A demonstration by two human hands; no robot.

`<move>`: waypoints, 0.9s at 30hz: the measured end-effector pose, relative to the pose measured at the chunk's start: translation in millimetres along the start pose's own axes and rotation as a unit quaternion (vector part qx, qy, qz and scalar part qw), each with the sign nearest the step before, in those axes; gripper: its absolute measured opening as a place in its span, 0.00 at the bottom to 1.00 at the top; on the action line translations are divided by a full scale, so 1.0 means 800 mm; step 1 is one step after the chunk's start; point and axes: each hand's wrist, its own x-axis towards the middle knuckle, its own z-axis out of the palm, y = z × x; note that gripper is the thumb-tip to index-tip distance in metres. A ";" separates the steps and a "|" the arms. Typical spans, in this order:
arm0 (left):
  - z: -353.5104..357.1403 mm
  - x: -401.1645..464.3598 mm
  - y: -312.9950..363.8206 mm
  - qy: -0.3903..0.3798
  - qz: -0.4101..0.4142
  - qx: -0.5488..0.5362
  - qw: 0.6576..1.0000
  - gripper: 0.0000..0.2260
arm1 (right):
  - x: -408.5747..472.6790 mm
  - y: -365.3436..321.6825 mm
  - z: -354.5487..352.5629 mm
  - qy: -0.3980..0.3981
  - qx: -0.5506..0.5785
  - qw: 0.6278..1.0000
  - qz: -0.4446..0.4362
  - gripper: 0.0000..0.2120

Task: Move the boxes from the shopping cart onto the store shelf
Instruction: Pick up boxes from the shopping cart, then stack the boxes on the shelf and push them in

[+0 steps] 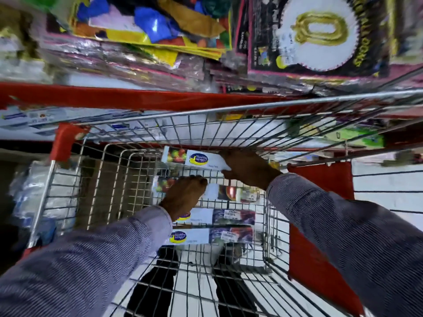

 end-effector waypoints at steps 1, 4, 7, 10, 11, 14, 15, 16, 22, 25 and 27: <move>-0.017 -0.010 0.007 -0.019 0.005 -0.002 1.000 0.21 | -0.005 -0.006 -0.013 -0.004 0.015 1.000 0.007 0.29; -0.083 -0.051 0.033 -0.004 0.027 -0.006 1.000 0.28 | -0.022 -0.027 -0.069 0.012 0.013 1.000 -0.016 0.27; -0.169 -0.099 0.058 0.025 0.018 -0.016 0.999 0.31 | -0.049 -0.058 -0.157 0.010 0.015 0.999 -0.041 0.24; -0.264 -0.141 0.085 0.083 0.009 0.028 0.996 0.28 | -0.078 -0.092 -0.255 0.030 -0.006 0.996 -0.089 0.21; -0.294 -0.154 0.096 0.095 0.006 0.041 0.995 0.27 | -0.087 -0.101 -0.285 0.029 -0.012 0.995 -0.098 0.21; -0.402 -0.193 0.138 0.131 -0.031 0.081 0.988 0.22 | -0.121 -0.132 -0.400 0.047 -0.041 0.993 -0.097 0.24; -0.439 -0.208 0.152 0.155 -0.026 0.083 0.984 0.23 | -0.134 -0.142 -0.442 0.062 -0.053 0.992 -0.093 0.23; -0.466 -0.220 0.163 0.175 -0.026 0.085 0.980 0.23 | -0.145 -0.152 -0.475 0.069 -0.056 0.992 -0.086 0.21; -0.620 -0.258 0.213 0.266 -0.017 0.113 0.957 0.28 | -0.202 -0.195 -0.653 0.157 -0.094 0.980 -0.078 0.14; -0.678 -0.259 0.224 0.297 -0.016 0.121 0.947 0.28 | -0.216 -0.200 -0.713 0.204 -0.129 0.968 -0.065 0.13; -0.706 -0.254 0.229 0.315 -0.011 0.128 0.940 0.27 | -0.215 -0.195 -0.740 0.225 -0.136 0.963 -0.056 0.11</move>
